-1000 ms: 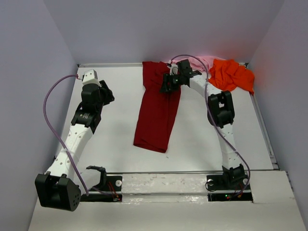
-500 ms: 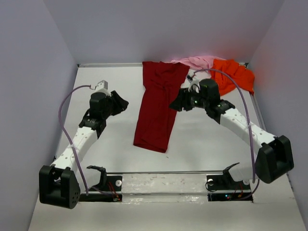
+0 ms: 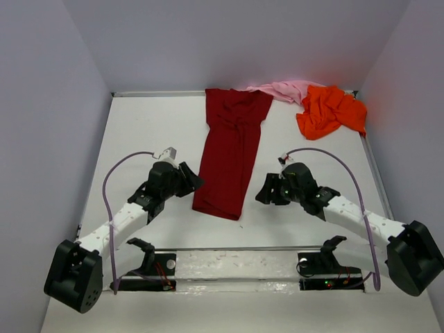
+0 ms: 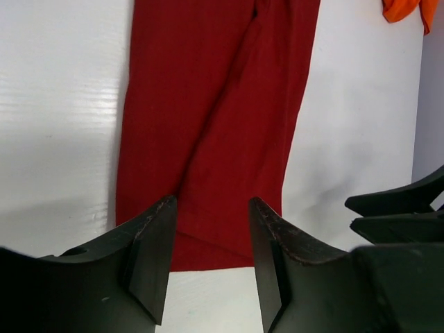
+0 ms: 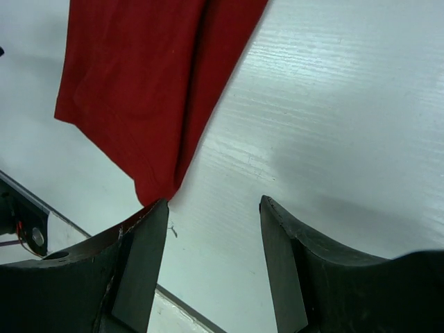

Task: Fold and stack the t-shirts
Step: Pick up the rectangle-folded T-shirt from the center of the board.

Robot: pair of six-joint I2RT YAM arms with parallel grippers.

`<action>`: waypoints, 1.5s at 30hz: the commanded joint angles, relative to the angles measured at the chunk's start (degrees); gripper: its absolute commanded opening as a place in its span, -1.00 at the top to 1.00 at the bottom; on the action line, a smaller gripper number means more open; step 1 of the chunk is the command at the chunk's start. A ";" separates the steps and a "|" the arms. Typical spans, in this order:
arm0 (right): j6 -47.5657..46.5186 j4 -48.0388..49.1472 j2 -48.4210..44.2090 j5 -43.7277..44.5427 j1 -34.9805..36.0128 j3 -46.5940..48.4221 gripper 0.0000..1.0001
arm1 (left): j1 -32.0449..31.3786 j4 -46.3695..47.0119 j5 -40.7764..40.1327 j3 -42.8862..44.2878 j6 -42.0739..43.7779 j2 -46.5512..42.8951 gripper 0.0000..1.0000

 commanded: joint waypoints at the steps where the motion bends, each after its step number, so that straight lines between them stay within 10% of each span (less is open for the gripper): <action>1: 3.97 4.33 1.00 4.35 2.45 -2.48 -0.22 | -2.46 1.40 -2.56 -2.96 -3.43 -3.45 -0.08; 14: 10.39 16.11 19.01 7.25 12.47 -0.47 -0.21 | -9.67 -5.54 -13.54 -7.02 -7.39 -4.78 -0.07; 39: 14.08 16.29 26.23 6.90 20.55 3.58 -0.20 | -11.52 -7.93 -17.25 -2.71 -4.14 2.95 -0.07; 42: 13.90 15.85 26.40 7.25 20.56 3.67 -0.19 | -11.60 -7.84 -16.72 -1.92 -3.44 5.68 0.05; 45: 13.81 15.59 26.66 7.42 20.56 3.76 -0.14 | -11.52 -7.05 -16.46 -1.74 -3.17 6.30 0.62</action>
